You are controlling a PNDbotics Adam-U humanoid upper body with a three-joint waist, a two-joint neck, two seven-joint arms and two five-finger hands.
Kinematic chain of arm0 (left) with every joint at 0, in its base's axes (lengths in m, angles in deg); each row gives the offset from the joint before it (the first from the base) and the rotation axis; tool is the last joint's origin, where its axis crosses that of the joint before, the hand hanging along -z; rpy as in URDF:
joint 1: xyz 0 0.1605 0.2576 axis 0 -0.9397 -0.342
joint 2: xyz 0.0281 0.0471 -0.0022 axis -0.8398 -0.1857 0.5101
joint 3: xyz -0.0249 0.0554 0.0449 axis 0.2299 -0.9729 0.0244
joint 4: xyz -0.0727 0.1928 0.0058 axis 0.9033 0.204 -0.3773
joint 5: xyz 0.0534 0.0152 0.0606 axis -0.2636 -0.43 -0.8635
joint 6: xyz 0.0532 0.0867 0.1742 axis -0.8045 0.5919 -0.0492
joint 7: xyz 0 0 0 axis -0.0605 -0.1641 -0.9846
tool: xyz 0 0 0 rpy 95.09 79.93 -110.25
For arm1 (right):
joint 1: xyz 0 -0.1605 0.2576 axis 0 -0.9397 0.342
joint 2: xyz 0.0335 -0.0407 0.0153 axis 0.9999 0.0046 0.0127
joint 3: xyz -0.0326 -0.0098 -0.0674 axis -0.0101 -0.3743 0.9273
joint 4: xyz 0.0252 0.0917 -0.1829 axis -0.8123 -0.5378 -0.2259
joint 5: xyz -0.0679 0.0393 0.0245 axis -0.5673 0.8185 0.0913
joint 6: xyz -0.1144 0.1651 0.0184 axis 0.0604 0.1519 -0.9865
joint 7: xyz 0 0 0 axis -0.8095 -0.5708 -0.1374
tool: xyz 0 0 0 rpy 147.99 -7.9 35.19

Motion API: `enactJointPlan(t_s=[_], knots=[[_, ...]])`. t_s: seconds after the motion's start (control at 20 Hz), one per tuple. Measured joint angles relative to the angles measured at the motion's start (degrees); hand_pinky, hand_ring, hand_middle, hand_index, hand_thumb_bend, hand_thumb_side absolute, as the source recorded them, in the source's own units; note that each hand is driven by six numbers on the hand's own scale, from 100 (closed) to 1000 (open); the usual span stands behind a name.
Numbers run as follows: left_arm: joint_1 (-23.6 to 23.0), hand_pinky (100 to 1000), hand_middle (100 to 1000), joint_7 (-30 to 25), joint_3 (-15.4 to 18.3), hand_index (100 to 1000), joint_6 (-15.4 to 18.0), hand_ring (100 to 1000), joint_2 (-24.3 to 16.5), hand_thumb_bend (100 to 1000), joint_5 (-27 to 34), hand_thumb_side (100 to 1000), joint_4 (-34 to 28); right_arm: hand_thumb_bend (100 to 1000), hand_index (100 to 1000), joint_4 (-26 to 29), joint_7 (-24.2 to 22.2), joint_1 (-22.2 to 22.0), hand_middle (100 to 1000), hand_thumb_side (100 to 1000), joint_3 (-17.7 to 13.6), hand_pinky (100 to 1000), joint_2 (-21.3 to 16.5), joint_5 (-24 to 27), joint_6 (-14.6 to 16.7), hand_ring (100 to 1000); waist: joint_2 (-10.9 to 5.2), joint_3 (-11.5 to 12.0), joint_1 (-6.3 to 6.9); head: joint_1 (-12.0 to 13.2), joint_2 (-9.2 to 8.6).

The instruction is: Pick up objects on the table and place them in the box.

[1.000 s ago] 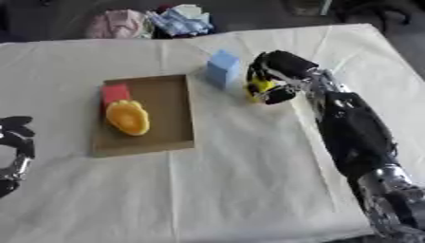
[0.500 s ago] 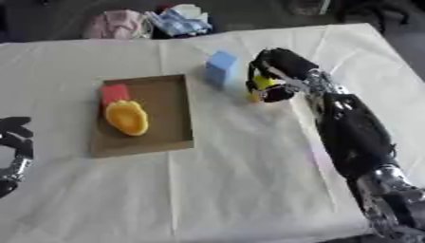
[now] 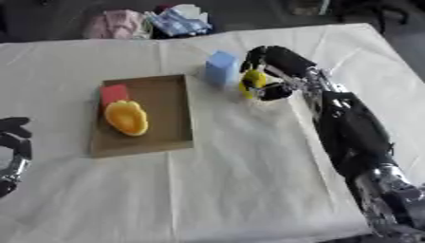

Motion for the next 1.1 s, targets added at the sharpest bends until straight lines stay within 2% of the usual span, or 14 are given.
enactJointPlan(t_s=[0.05, 0.25, 0.65, 0.95, 1.1], knots=[[0.00, 658, 613, 0.00, 0.00, 839, 0.00, 567, 0.00, 100, 0.00, 556, 0.00, 100, 983, -0.02, -1.09, -0.01, 906, 244, -0.03, 811, -0.03, -0.59, -0.89, 857, 0.00, 0.00, 0.00, 0.00, 0.00], [-0.01, 659, 613, -0.06, 0.00, 840, -0.06, 567, 0.00, 100, 0.00, 556, 0.00, 100, 995, -0.25, -5.08, -0.05, 933, 258, -0.63, 833, -0.36, -2.48, -4.30, 893, 0.00, -0.06, 0.00, 0.00, 0.00], [-0.04, 659, 613, -0.07, 0.00, 839, -0.07, 566, 0.00, 100, 0.00, 557, 0.00, 100, 1000, -0.95, -9.79, -0.25, 954, 274, -1.70, 847, -0.89, -4.76, -8.81, 918, 0.00, -0.16, 0.00, -0.01, 0.00], [-0.05, 659, 613, -0.08, 0.00, 839, -0.07, 566, 0.01, 100, 0.00, 556, 0.00, 100, 986, -1.66, -10.87, -0.55, 920, 279, -1.78, 832, -0.96, -5.23, -9.78, 900, 0.00, -0.18, 0.00, -0.04, 0.00], [-0.06, 659, 612, -0.09, 0.00, 839, -0.07, 566, 0.02, 100, 0.00, 557, 0.00, 100, 932, -1.77, -11.52, -0.54, 812, 290, -1.74, 796, -0.95, -5.45, -9.51, 844, 0.00, -0.18, 0.00, -0.08, 0.00]])
